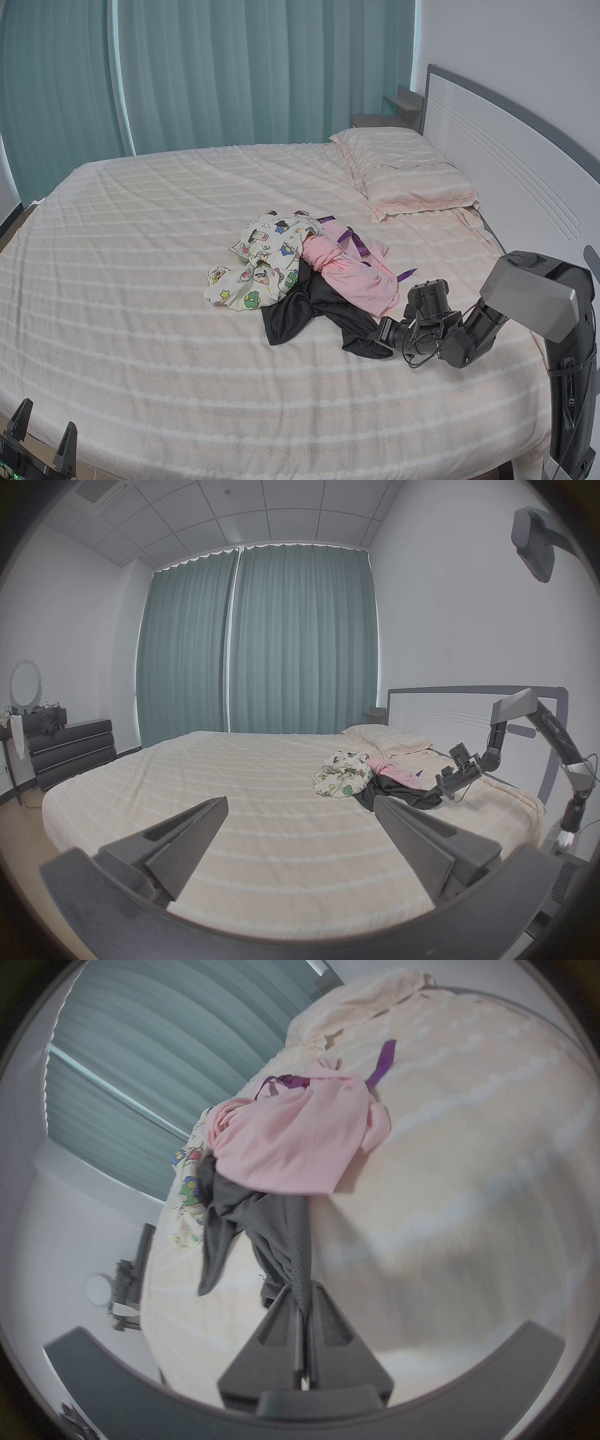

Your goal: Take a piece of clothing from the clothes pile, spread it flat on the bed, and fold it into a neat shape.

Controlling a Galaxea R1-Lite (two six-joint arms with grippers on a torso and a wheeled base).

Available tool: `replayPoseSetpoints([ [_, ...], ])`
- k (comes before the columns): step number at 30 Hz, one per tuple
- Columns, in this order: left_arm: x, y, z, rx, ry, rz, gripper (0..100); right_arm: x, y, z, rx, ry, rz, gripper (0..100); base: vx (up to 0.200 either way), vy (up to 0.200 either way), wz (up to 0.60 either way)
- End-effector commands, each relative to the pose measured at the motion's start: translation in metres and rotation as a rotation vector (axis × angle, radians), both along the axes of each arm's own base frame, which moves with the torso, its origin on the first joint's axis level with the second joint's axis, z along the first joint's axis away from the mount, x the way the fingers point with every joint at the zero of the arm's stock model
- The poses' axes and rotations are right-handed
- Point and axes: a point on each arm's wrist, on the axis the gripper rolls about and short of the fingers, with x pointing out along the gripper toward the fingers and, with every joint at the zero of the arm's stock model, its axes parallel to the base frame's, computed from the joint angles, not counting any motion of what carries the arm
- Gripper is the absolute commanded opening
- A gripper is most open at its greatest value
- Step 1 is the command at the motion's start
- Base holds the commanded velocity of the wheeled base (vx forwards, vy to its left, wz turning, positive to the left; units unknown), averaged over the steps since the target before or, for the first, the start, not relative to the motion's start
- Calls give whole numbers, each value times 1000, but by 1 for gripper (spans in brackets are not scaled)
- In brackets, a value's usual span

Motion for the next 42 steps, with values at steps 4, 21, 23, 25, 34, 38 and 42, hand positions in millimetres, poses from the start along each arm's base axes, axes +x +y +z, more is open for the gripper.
replayPoseSetpoints([
  [4, 0, 0, -5, 16, 5, 0, 100, -36, -15, 42, 192, -12, -30, 0, 0, 0, 0],
  [21, 0, -1, -4, -10, 1, -35, 100, -74, -18, 26, 274, -20, -35, 0, 0, 0, 0],
  [23, 0, -1, -4, -8, 1, -35, 100, -75, -19, 25, 285, -29, -39, 0, 0, 0, 0],
  [25, 0, -1, -4, -10, -2, -34, 100, -76, -20, 24, 288, -36, -39, 0, 0, 0, 0],
  [34, 21, -2, 86, -97, 44, -87, 100, -80, -17, 17, 287, -35, -28, 0, 0, 0, 0],
  [38, 45, -5, 62, -102, 240, -210, 100, -82, -18, 19, 287, -37, -30, 0, 0, 0, 0],
  [42, 58, -9, 56, -107, 355, -328, 100, -81, -18, 20, 287, -39, -32, 0, 0, 0, 0],
])
